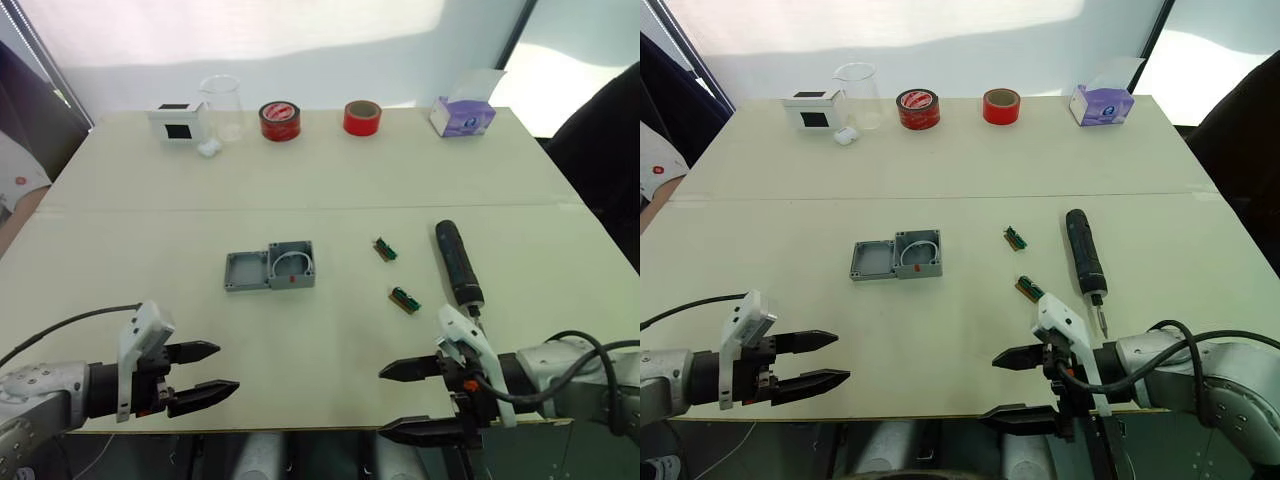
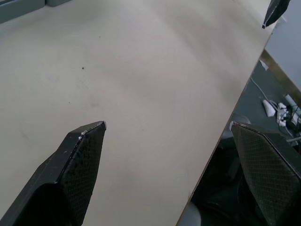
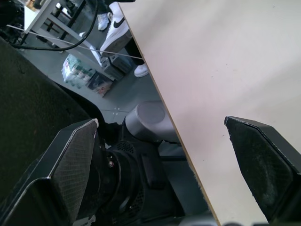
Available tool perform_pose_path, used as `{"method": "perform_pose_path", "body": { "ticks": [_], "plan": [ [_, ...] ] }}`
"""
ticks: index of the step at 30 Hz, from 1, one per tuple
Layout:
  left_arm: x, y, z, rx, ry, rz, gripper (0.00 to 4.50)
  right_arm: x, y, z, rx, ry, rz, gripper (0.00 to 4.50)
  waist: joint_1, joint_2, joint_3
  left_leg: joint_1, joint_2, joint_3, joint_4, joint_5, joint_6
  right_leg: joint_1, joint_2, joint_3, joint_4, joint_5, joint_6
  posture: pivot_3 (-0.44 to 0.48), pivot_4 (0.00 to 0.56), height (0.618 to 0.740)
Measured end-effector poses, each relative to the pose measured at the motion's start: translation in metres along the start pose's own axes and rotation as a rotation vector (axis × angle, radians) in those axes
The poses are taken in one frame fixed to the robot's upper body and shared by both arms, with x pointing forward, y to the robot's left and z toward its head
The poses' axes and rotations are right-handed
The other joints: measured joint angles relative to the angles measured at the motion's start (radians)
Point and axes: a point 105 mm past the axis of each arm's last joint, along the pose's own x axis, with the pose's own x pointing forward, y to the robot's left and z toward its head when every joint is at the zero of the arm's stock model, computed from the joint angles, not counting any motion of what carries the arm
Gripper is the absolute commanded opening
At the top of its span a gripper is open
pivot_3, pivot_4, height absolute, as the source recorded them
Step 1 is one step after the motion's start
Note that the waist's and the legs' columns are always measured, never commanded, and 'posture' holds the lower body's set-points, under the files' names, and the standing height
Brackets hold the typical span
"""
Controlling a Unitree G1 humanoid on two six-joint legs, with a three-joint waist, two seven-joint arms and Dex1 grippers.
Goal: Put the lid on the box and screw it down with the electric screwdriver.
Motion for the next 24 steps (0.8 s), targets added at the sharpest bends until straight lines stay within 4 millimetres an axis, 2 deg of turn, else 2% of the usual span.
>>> {"method": "perform_pose_path", "body": {
  "ticks": [19, 22, 24],
  "plan": [
    [-0.001, 0.0, 0.002, -0.028, -0.008, -0.025, 4.36, 0.005, -0.003, 0.007, -0.021, -0.054, -0.011, 4.5, 0.0, 0.0, 0.0, -0.001, 0.0, 0.0, 0.0, 0.0, 0.0, -0.001, -0.001, 0.0, 0.0, 0.0, 0.0, 0.0, 0.15, 0.74],
    [-0.007, 0.018, 0.012, 0.05, 0.014, 0.066, 4.36, 0.004, -0.011, 0.019, -0.029, -0.116, -0.041, 4.5, 0.001, 0.0, 0.0, -0.001, 0.0, 0.0, 0.0, 0.0, 0.0, -0.001, 0.0, 0.0, 0.0, 0.0, 0.0, 0.0, 0.15, 0.74],
    [-0.012, 0.031, 0.029, 0.127, 0.008, 0.132, 4.36, 0.004, -0.013, 0.031, -0.031, -0.185, -0.05, 4.5, 0.002, 0.0, 0.0, -0.001, 0.0, 0.0, 0.0, 0.0, 0.0, -0.001, 0.0, 0.0, 0.0, 0.0, 0.0, 0.0, 0.15, 0.74]
  ]
}}
